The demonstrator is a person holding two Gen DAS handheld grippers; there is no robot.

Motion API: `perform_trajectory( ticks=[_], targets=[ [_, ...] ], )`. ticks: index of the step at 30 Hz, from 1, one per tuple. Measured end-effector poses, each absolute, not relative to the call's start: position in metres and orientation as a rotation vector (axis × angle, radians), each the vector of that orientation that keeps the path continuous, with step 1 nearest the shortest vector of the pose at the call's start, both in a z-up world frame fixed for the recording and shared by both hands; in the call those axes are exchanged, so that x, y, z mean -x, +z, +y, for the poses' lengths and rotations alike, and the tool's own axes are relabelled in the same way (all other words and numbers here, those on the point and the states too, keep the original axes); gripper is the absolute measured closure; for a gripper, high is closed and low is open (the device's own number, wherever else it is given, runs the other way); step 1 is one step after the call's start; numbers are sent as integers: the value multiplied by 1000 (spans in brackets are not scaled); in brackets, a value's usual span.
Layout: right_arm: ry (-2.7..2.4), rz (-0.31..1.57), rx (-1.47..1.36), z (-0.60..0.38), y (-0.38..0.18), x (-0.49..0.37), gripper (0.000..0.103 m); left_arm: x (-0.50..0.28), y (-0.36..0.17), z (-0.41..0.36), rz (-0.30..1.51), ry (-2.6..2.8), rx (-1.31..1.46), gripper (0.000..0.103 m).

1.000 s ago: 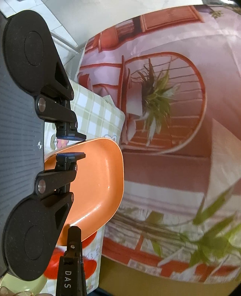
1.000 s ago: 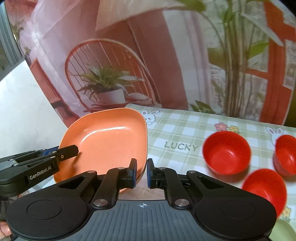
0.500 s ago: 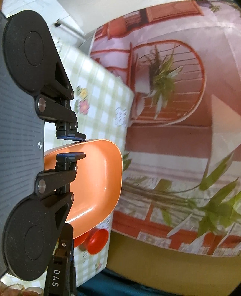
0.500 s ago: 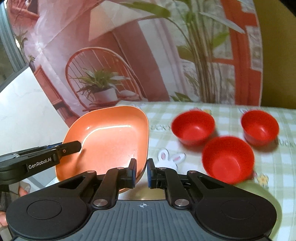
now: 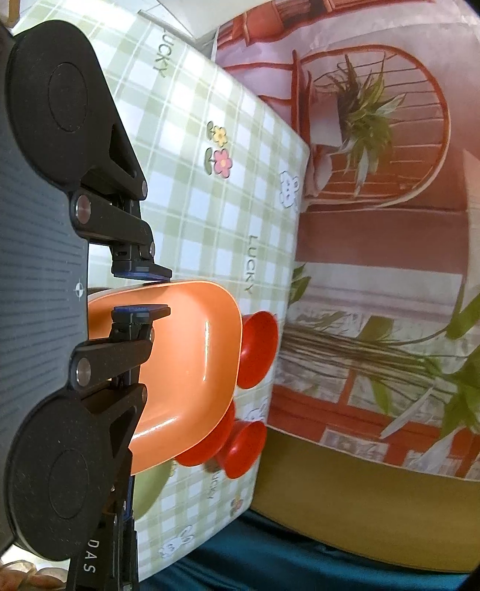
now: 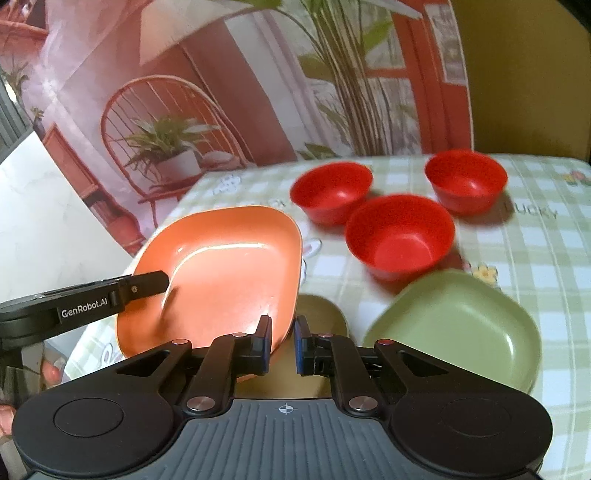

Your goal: Organize plates and bowls

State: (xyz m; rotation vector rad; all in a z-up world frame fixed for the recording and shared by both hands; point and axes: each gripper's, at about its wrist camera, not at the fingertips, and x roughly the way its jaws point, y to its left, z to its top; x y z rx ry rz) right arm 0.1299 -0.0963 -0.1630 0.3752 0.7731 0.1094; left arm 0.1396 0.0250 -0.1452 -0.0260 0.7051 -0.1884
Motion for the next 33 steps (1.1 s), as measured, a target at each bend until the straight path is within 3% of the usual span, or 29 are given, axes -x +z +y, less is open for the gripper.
perform_trajectory(
  ticks=[33],
  targets=[
    [76,858,-354,-102,-206,-123,91,-143,-198,10,837,-185,-24,89]
  ],
)
